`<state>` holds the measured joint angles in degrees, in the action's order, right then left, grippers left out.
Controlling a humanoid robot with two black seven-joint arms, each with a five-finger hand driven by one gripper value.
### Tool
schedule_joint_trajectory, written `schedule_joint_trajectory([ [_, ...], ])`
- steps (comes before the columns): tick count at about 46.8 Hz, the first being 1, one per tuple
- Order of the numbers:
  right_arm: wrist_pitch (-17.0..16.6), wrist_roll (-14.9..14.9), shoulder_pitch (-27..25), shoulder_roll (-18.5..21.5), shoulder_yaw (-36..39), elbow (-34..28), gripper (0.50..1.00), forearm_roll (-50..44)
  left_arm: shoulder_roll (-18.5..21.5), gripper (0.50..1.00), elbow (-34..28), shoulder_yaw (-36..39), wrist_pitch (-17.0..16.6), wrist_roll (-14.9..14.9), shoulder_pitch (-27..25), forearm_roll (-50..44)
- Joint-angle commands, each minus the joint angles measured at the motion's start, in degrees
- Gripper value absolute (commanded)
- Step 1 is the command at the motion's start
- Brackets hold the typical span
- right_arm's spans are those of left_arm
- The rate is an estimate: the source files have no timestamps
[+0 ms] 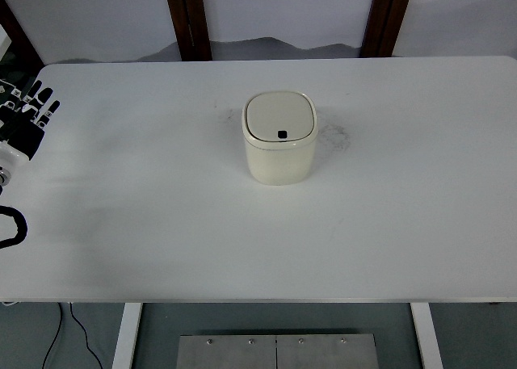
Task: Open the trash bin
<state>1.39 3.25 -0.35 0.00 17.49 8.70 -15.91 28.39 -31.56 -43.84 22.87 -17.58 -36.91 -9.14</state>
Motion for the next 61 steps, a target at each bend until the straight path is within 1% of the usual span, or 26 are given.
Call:
schedule_joint_trajectory([
  [1, 0.02, 0.00, 0.00, 0.00, 0.00, 0.00, 0.991, 0.09, 0.00, 1.000, 0.01, 0.07, -0.10, 0.00, -0.09, 0.00],
  [27, 0.02, 0.00, 0.00, 0.00, 0.00, 0.00, 0.991, 0.00, 0.18, 1.000, -0.08, 0.07, -0.02, 0.00, -0.80, 0.00],
  [45, 0.02, 0.00, 0.00, 0.00, 0.00, 0.00, 0.991, 0.00, 0.97, 1.000, 0.01, 0.34, -0.10, 0.44, -4.93, 0.52],
  [50, 0.02, 0.00, 0.00, 0.00, 0.00, 0.00, 0.993, 0.00, 2.99, 1.000, -0.26, 2.62, -0.02, 0.53, -6.59, 0.70],
  [55, 0.02, 0.00, 0.00, 0.00, 0.00, 0.00, 0.991, 0.00, 3.52, 1.000, -1.49, 7.27, -0.10, 0.53, -9.67, 2.02],
  [61, 0.02, 0.00, 0.00, 0.00, 0.00, 0.00, 0.991, 0.00, 5.36, 1.000, -5.17, 13.07, -0.37, 0.53, -13.71, 2.55],
])
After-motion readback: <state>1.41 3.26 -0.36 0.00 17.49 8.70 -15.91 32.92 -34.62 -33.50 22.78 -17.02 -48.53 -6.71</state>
